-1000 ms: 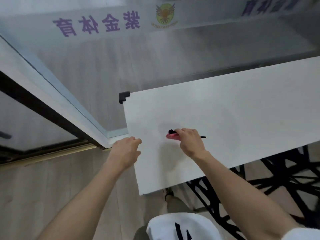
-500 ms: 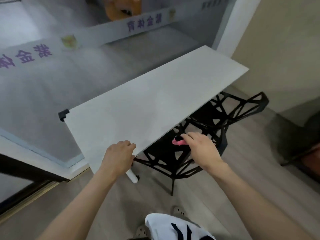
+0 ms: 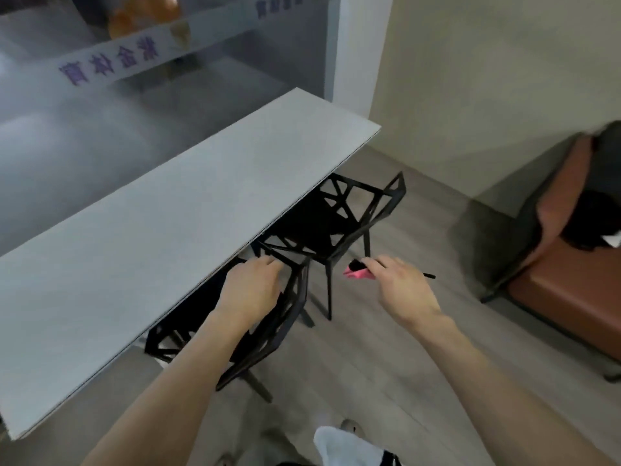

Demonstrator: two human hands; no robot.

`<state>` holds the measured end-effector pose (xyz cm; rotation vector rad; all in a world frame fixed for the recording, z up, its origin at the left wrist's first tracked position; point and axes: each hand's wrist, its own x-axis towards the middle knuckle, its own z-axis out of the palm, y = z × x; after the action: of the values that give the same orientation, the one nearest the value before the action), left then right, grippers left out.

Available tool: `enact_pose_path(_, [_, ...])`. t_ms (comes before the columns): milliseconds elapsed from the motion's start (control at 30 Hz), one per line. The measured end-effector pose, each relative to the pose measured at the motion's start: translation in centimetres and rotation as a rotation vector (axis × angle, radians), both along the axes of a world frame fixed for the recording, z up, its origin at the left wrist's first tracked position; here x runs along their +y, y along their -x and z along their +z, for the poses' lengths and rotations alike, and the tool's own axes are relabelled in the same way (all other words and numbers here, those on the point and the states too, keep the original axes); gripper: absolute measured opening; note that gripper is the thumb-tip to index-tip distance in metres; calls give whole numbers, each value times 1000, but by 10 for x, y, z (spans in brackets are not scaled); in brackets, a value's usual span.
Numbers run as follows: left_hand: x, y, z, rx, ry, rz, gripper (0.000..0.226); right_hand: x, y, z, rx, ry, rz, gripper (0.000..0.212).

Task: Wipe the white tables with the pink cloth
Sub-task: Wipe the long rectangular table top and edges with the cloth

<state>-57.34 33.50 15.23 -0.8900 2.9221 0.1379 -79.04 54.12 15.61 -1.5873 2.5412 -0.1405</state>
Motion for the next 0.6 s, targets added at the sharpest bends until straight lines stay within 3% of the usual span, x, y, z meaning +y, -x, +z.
enact_pose_path(200, [15, 105, 2, -12, -44, 17, 41, 7, 121, 6, -6, 8, -24, 60])
enact_pose_path(333, [-8, 183, -4, 11, -40, 39, 44, -17, 197, -3, -22, 66, -14, 55])
enact_pose_path(600, [-76, 397, -43, 31, -104, 71, 41, -94, 394, -10, -4, -18, 31, 54])
